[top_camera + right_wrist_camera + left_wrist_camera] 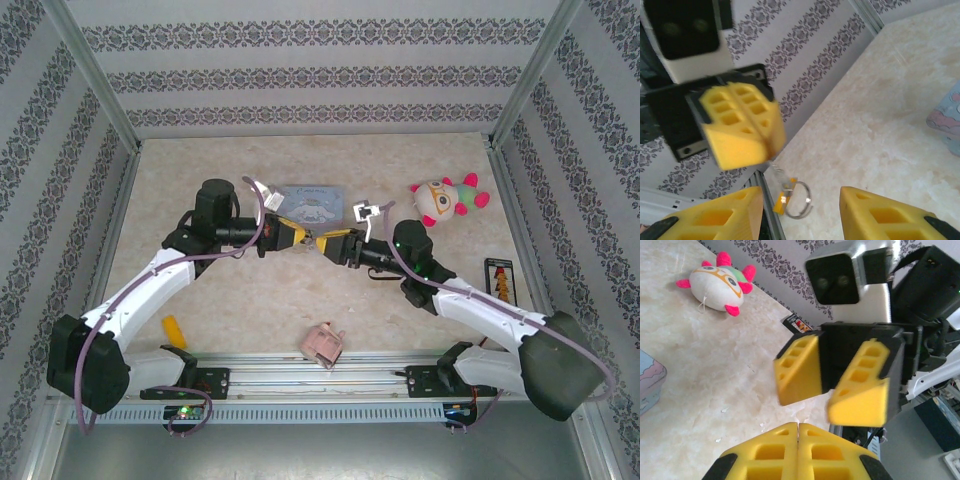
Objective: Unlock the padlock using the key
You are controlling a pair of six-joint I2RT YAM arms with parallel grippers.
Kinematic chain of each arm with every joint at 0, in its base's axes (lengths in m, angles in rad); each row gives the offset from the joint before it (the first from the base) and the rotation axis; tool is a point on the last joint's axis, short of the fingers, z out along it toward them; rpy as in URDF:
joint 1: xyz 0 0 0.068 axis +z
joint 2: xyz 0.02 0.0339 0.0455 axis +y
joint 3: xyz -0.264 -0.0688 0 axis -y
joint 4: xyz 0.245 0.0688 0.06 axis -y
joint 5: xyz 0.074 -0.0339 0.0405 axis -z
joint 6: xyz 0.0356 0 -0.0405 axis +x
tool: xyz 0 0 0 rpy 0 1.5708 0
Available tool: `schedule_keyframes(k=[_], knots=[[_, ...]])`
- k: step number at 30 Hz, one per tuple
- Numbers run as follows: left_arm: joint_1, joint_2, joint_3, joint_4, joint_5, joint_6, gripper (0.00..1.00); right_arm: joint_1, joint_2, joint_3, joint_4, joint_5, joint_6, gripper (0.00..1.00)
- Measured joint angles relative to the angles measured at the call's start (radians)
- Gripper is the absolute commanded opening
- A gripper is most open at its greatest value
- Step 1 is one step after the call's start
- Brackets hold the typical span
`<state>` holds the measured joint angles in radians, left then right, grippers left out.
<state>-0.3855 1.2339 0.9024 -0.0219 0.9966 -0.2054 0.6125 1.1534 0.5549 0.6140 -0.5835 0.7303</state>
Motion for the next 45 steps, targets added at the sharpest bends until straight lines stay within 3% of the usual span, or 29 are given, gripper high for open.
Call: schedule_keyframes(k=[11, 24, 32, 45], knots=[[0.000, 0.000, -0.032, 0.163, -0.005, -0.121, 0.00, 0.008, 0.029, 0.006, 0.074, -0.016, 0.026, 0.48], [0.000, -0.004, -0.040, 0.190, -0.002, -0.144, 0.00, 0.019, 0.134, 0.046, 0.153, -0.053, 0.061, 0.46], [0.000, -0.005, -0.041, 0.195, -0.003, -0.148, 0.00, 0.019, 0.159, 0.056, 0.185, -0.070, 0.079, 0.40], [0.000, -0.006, -0.041, 0.196, -0.006, -0.152, 0.00, 0.016, 0.158, 0.056, 0.192, -0.080, 0.084, 0.18]])
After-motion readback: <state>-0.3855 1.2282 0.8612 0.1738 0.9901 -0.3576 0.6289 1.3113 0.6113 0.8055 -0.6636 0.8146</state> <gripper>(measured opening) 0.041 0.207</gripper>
